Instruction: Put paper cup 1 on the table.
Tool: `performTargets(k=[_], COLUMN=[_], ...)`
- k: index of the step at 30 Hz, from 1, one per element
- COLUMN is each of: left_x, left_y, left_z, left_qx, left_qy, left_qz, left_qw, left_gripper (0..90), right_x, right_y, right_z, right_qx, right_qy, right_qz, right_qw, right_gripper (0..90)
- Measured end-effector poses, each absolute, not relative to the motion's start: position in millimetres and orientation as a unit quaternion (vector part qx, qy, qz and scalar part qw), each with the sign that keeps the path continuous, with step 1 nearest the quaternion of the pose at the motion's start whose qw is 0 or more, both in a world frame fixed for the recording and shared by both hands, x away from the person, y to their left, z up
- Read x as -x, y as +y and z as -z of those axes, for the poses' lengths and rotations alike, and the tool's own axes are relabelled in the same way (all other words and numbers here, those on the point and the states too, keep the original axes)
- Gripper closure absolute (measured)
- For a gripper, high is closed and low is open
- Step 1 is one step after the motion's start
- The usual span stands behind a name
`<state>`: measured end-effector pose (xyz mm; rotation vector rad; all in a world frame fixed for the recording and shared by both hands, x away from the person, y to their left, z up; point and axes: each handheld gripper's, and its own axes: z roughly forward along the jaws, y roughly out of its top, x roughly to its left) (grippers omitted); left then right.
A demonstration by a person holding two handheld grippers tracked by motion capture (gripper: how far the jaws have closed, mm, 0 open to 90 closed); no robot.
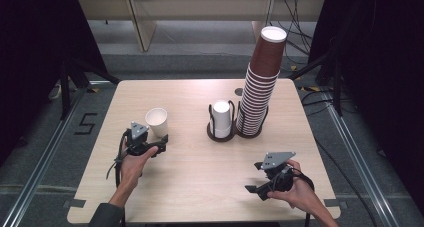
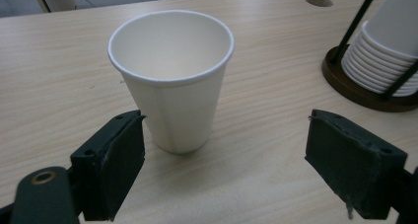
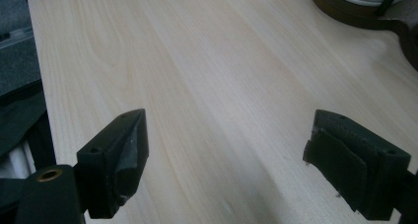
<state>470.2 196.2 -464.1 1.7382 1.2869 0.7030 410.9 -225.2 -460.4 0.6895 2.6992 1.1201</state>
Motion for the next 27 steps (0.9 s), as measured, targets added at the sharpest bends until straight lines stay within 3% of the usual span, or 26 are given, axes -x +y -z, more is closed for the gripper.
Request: performTargets(k=[14, 27], left_x=[-407.8, -378.3], left_y=[167.8, 143.1], left_z=[462.8, 473.1], left_qx=[-0.701, -0.724], left_qy=[0.472, 0.435], left_qz=[-0.258, -0.244], left_qw=[0.469, 0.476], left_gripper=[14.7, 14.6], right_x=[-414.5, -413.7], right_y=[-232.1, -233.0], right_z=[459.0, 459.8], right_qx=[-0.252, -0.26], right_qy=[0.885, 0.883], right_qz=[-0.382, -0.383], right_qw=[0.083, 0.08], right_gripper=[16.3, 16.2])
